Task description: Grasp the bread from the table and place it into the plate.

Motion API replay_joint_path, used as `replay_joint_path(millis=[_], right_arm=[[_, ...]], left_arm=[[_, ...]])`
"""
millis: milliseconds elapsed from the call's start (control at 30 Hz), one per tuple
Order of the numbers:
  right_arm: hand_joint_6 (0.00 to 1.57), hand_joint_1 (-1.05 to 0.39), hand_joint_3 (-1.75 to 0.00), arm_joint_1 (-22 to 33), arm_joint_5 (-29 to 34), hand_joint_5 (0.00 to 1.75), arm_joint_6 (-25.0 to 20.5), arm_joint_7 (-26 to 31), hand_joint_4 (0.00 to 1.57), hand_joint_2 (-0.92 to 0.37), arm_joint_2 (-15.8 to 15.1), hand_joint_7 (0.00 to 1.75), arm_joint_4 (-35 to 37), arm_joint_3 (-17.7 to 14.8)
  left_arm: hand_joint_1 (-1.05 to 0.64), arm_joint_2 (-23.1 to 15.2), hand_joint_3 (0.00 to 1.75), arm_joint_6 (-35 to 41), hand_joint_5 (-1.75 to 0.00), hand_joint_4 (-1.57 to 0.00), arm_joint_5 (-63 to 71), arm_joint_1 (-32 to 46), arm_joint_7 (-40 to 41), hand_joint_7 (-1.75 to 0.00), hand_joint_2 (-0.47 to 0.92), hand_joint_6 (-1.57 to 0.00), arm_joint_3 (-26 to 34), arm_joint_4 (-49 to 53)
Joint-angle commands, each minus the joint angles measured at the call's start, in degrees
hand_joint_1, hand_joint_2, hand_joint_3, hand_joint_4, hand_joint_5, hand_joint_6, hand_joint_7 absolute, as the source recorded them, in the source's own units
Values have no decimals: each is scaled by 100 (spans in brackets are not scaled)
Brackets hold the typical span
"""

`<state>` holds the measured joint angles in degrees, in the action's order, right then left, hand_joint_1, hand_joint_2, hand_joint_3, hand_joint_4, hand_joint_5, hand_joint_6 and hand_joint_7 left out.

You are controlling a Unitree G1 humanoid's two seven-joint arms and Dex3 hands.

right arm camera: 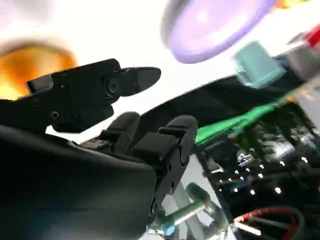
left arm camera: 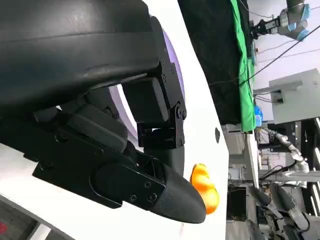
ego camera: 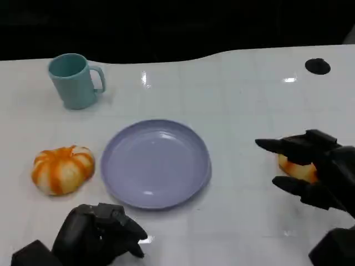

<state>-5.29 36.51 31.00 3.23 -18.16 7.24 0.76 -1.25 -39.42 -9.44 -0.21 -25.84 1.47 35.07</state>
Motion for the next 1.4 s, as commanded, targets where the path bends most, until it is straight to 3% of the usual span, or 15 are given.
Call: replay_joint_path(millis=[33,300,567,667,933,1400], right_arm=[[42,-45,-3,46,887,60,-972,-71,3,-89,-360,0,-674,81],[36,-52,0,51,1836,55,-2151,-367,0,-82,-637,0,-1199,494],[36,-53,0,-132,2500,53,-2908,-572,0,-80,-720,0,-1083,997],[38,-51,0,-296,2619,52,-3094,-619,5,-78,-729,1,-826,1181],[40,-47,0,-842,2632,21,-3321,-459,25,-77,-690,0,154,1569],[43,-47,-1,-1944,2465,13,-3587,437,35,-82,-503,1,2377,2203]], left_arm=[[-105,-65,0,-34,-93,-124,-19,41,-9,-59,90,-133,25,-18],[-105,-49,0,-59,-93,-124,12,17,38,-59,90,-133,29,21],[-105,-48,0,-16,-94,-125,-14,31,28,-59,90,-134,34,-12],[-105,-52,0,-33,-94,-125,1,41,34,-59,90,-134,30,-19],[-105,-60,0,-3,-94,-125,-44,87,-4,-59,90,-133,33,-70],[-105,-63,0,-21,-94,-125,-40,145,-2,-59,90,-133,23,-131]])
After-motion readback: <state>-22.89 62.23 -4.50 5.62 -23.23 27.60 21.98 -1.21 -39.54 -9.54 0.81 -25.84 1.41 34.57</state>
